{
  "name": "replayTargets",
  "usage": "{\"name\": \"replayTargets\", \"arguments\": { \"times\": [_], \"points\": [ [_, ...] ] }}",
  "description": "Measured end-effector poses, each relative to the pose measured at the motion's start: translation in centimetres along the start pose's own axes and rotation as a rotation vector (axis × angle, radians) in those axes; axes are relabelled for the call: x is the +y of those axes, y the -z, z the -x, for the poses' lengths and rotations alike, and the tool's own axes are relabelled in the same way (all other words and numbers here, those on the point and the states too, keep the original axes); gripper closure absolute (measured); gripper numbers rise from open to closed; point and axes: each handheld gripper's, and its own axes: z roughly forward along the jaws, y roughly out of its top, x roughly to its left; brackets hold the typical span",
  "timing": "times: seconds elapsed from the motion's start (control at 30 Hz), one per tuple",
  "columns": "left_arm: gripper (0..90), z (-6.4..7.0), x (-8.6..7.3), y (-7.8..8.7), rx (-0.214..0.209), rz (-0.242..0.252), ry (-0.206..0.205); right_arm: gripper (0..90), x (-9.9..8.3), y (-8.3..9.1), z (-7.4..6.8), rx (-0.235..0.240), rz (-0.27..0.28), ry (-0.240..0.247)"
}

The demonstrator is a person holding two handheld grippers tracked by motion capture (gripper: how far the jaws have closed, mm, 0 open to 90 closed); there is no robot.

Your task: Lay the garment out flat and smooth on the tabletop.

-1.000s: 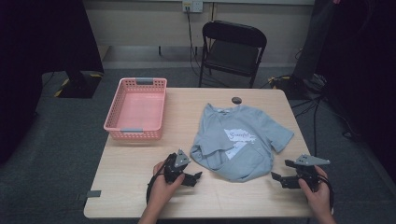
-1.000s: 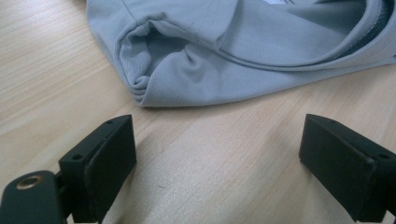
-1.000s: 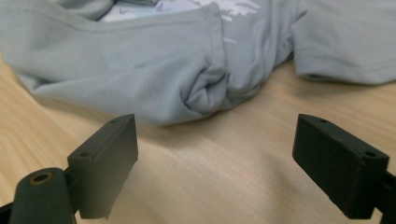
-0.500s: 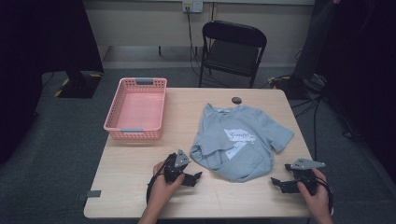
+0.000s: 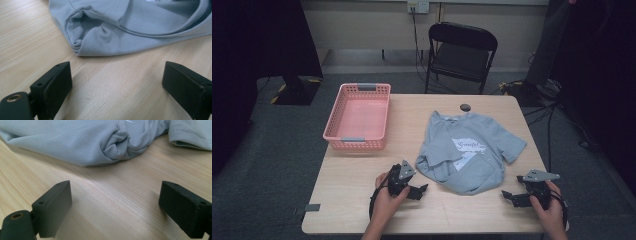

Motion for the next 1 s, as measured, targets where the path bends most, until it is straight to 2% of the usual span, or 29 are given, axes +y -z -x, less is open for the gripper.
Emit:
{"name": "replayTargets", "arguments": {
  "times": [0.2, 0.3, 0.4, 0.53, 0.6, 0.87, 1.0],
  "points": [
    [9.9, 0.0, 0.0, 0.1, -0.002, -0.004, 0.01, 10.4, 0.0, 0.0, 0.0, 0.001, 0.0, 0.001],
    [17.5, 0.0, 0.3, 0.3, -0.006, -0.01, 0.038, 10.5, 0.0, 0.1, 0.0, 0.004, 0.0, 0.002],
    [16.2, 0.1, 0.8, 0.4, -0.018, 0.003, 0.041, 10.4, -0.1, 0.1, 0.0, 0.006, -0.001, 0.004],
    [15.8, 0.3, 2.1, 0.6, -0.037, 0.025, 0.026, 10.5, -0.1, 0.1, 0.0, 0.007, -0.001, 0.004],
    [15.9, 0.4, 2.8, 0.6, -0.054, 0.039, 0.031, 10.4, -0.1, 0.1, 0.0, 0.007, -0.001, 0.003],
    [16.0, 0.4, 5.9, -0.4, -0.066, 0.067, 0.025, 10.3, -0.1, 0.1, 0.0, 0.008, -0.001, 0.004],
    [16.0, 0.0, 7.3, -1.3, -0.064, 0.074, 0.049, 10.2, -0.1, 0.1, 0.0, 0.009, -0.001, 0.005]
  ]
}}
